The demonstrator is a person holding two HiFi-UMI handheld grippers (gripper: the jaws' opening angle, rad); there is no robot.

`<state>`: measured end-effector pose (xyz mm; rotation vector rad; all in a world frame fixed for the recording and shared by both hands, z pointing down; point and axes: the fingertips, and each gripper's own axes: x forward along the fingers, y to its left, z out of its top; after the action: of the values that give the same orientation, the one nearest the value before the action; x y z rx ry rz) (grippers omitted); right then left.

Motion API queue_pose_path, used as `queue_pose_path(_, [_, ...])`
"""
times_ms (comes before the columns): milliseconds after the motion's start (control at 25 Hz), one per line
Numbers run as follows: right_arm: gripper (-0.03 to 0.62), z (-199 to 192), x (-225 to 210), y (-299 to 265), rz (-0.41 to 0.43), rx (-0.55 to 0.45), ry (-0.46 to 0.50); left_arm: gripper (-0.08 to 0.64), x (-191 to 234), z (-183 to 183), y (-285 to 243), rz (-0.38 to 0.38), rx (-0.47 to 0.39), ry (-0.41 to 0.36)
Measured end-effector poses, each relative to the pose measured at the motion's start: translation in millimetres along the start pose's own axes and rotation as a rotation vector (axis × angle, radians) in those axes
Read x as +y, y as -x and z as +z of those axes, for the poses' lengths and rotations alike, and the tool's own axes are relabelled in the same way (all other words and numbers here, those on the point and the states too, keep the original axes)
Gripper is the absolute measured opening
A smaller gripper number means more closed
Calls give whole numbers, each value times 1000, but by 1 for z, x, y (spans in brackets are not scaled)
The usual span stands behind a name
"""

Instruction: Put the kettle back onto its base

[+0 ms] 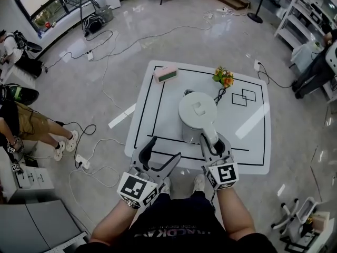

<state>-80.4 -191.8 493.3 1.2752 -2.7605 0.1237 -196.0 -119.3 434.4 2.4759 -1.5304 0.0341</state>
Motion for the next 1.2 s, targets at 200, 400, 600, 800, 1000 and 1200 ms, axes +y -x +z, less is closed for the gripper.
queue_pose_path(200, [118,-1,0,0,-5,37,0,359,-4,2,-3,-25,-6,-2])
queue_pose_path(400, [150,-4,4,4,26,75,-9,359,-11,4,-10,-59,-11,-3])
queue_pose_path(600, [173,-2,-3,19,-14,89,-1,359,-19,5,-17,-109,-13,-7])
queue_pose_path(800, [178,5,-1,37,-53,81,24,359,-28,6,-23,-181,-14,-27])
queue_pose_path(1000, [178,16,-2,58,-133,54,28,359,-38,7,-27,-265,-12,-45])
queue_pose_path(1200, [178,29,-6,81,-224,15,11,359,-57,8,-27,-374,-10,-66])
